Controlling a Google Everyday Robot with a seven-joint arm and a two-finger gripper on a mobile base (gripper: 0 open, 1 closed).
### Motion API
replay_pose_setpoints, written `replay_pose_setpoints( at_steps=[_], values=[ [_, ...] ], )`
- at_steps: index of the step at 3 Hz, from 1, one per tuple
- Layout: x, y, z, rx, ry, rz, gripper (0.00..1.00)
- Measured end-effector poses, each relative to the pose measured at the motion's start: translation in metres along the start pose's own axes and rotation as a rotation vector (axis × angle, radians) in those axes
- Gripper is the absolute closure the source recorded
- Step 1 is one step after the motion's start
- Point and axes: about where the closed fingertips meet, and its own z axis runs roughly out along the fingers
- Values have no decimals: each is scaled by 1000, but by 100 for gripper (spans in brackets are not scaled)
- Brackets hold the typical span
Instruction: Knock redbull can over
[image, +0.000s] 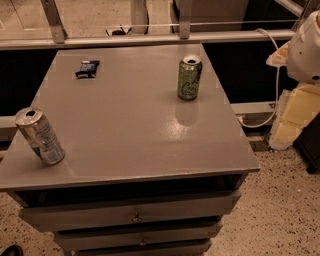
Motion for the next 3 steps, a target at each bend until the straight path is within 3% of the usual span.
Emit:
replay_pose_setpoints(
  at_steps=[1, 2, 3],
  values=[
    [0, 0, 0, 0, 0, 0, 0],
    [-28, 3, 14, -21, -84, -12, 0],
    [-74, 12, 47, -82, -240, -17, 0]
  ],
)
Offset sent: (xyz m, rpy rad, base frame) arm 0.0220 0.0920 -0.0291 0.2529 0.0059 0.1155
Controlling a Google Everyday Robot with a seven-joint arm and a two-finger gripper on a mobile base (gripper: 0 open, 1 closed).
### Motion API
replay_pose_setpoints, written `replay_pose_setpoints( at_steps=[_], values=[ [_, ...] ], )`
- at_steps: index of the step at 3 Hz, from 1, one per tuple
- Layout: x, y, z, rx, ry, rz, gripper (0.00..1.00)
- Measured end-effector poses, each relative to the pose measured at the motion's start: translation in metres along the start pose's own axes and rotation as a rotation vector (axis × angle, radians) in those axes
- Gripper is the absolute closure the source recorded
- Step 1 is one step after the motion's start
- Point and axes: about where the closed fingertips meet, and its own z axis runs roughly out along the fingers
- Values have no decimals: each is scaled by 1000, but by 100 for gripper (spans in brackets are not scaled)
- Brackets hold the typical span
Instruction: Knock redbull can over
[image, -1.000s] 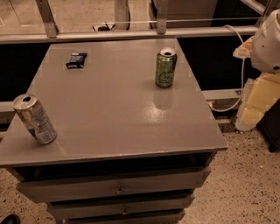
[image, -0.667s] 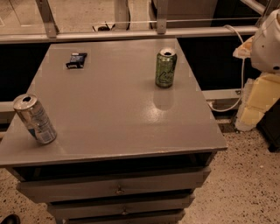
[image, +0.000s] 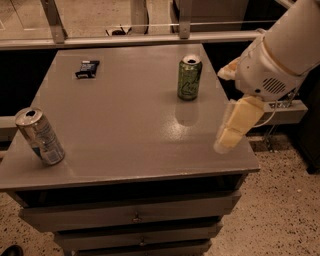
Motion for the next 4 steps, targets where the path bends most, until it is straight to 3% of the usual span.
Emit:
replay_pose_setpoints(
  at_steps=[1, 2, 3, 4],
  values=[
    [-41, 6, 34, -57, -158, 19, 0],
    [-55, 8, 35, -66, -203, 25, 0],
    [-55, 8, 35, -66, -203, 25, 0],
    [-86, 12, 54, -102, -316, -25, 0]
  ],
)
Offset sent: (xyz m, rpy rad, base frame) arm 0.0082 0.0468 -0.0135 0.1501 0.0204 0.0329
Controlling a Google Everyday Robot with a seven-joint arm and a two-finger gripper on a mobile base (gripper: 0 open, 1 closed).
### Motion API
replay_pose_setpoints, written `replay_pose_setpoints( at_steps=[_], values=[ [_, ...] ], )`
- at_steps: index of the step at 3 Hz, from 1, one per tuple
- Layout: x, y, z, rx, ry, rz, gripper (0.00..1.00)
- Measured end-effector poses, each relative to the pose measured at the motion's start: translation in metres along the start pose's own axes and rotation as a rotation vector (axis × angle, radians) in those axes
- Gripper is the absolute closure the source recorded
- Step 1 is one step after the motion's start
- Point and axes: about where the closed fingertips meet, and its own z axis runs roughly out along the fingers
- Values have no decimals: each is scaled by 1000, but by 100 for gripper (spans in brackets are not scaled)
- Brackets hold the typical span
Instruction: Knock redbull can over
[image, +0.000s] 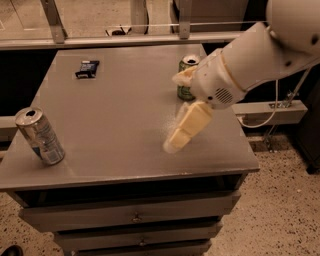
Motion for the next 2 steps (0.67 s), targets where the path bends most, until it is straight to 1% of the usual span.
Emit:
replay_pose_setpoints(
  at_steps=[1, 2],
  values=[
    [-38, 4, 40, -51, -137, -54, 0],
    [-72, 17, 91, -135, -255, -82, 0]
  ],
)
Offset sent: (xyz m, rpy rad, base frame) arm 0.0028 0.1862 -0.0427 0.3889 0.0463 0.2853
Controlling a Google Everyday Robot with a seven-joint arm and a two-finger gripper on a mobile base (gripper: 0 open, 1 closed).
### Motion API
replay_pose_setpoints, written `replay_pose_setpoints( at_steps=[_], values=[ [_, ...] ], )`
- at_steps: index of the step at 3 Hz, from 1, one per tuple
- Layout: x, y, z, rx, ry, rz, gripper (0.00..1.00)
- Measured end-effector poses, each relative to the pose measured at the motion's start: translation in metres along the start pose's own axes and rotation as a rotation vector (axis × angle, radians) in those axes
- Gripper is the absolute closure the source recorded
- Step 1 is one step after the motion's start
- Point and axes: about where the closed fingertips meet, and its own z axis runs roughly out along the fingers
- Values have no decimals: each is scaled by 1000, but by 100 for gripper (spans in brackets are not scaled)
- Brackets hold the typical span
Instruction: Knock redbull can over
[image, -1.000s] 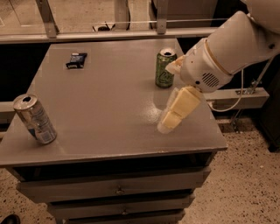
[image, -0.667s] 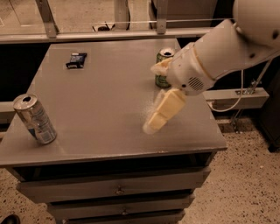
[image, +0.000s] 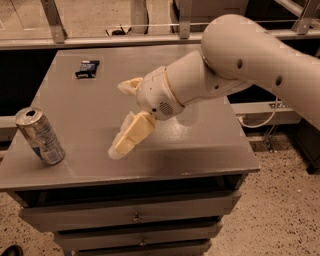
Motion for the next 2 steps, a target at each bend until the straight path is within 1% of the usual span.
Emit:
replay_pose_setpoints(
  at_steps=[1, 2],
  values=[
    [-16, 6, 52, -68, -96, -22, 0],
    [-32, 10, 95, -114, -177, -34, 0]
  ],
)
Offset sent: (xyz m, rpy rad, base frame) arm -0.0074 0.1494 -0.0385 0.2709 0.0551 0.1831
